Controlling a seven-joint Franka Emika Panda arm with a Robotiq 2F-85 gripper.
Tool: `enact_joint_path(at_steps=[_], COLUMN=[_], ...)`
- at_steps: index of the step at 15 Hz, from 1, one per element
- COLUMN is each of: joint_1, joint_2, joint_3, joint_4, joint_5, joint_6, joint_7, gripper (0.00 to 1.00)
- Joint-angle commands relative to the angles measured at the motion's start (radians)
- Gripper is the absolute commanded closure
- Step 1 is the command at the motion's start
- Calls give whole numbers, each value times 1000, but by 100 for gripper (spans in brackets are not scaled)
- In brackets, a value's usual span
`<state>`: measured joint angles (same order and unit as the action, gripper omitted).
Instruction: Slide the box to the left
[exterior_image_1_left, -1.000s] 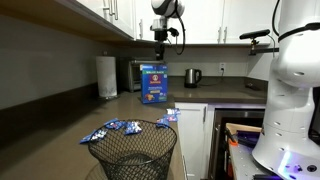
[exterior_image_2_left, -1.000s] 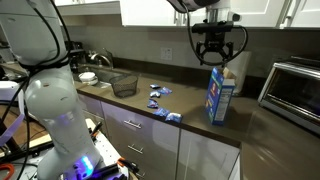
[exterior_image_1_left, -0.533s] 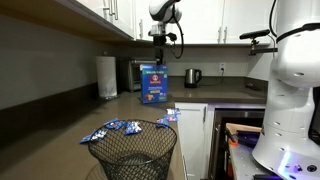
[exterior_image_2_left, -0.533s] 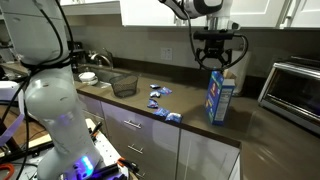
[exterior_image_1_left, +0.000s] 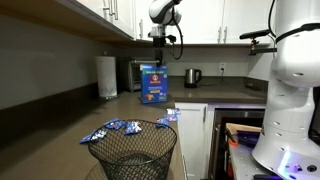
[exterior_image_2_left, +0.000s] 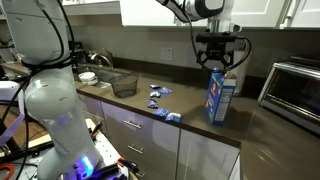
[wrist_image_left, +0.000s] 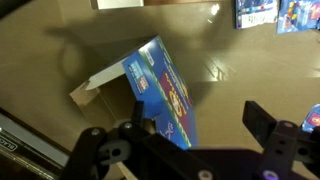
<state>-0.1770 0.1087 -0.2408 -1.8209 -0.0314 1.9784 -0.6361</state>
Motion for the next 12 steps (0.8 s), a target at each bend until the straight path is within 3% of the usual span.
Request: enact_joint_path(at_steps=[1, 12], joint_1=[-28, -15], joint_2=[2, -37], joint_3=[20, 27], joint_4=[-5, 1], joint_5=[-13, -61], joint_6=[24, -17], joint_7=[-27, 18], gripper=[0, 0])
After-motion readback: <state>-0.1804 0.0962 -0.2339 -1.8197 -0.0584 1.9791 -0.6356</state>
